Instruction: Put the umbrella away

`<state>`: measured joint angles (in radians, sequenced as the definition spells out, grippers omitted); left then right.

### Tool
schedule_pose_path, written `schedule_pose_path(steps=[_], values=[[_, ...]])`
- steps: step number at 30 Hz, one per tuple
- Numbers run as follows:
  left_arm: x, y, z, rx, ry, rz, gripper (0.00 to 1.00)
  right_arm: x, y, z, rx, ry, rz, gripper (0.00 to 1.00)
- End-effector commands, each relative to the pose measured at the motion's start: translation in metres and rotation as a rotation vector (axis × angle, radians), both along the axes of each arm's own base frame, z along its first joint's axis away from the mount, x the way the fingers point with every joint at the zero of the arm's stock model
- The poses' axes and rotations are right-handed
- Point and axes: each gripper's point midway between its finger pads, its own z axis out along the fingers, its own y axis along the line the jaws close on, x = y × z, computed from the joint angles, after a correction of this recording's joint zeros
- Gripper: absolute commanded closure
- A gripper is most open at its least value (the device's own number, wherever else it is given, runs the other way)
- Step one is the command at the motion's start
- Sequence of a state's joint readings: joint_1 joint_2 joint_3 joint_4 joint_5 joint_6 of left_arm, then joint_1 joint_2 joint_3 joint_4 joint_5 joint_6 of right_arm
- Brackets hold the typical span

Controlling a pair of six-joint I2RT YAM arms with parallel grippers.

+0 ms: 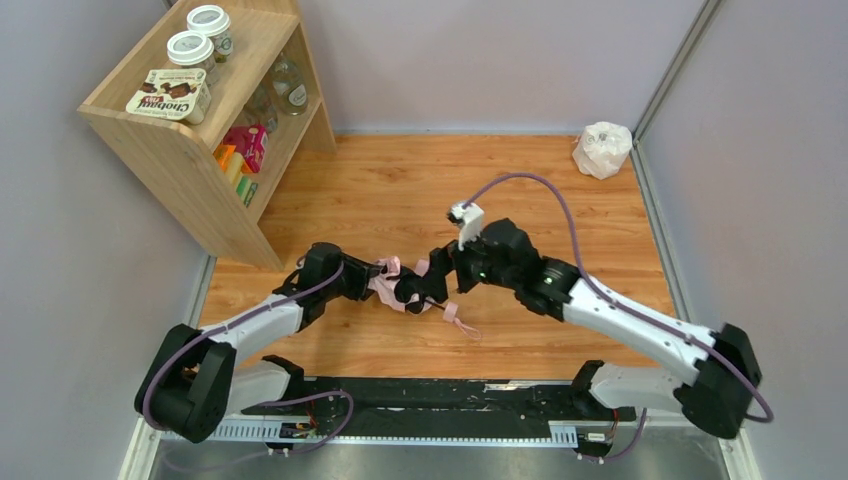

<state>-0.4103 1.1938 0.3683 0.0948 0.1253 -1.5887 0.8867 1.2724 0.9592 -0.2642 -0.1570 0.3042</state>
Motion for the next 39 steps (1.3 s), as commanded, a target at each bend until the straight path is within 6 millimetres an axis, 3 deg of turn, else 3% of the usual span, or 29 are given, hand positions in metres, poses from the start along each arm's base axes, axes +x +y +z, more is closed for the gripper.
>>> schedule_pose_path(steps=[1,8,11,13,17,23,26,33,39], values=[[0.029,-0.011,0.077,-0.188,-0.113,0.09,1.0,-0.013,-0.017,0.034,0.218,-0.064,-0.067,0.0],[0.03,-0.017,0.149,-0.375,-0.168,0.129,1.0,0.011,-0.091,0.051,0.464,-0.051,-0.4,0.0],[0.026,-0.015,0.178,-0.411,-0.224,0.121,1.0,0.038,-0.145,0.032,0.497,0.087,-0.695,0.0],[0.022,-0.015,0.193,-0.437,-0.253,0.112,1.0,0.046,-0.162,0.018,0.537,0.234,-0.802,0.0],[0.018,-0.011,0.219,-0.472,-0.315,0.114,1.0,0.046,-0.15,-0.009,0.571,0.642,-0.872,0.0],[0.017,-0.009,0.246,-0.532,-0.381,0.119,1.0,0.03,-0.065,-0.006,0.689,1.102,-0.611,0.01],[0.017,-0.008,0.252,-0.539,-0.399,0.122,1.0,0.015,-0.035,-0.006,0.678,1.219,-0.573,0.0],[0.018,-0.01,0.259,-0.559,-0.417,0.111,1.0,-0.008,0.008,-0.01,0.717,1.433,-0.594,0.04],[0.019,-0.011,0.265,-0.57,-0.429,0.106,1.0,-0.009,0.023,-0.019,0.726,1.472,-0.659,0.12]])
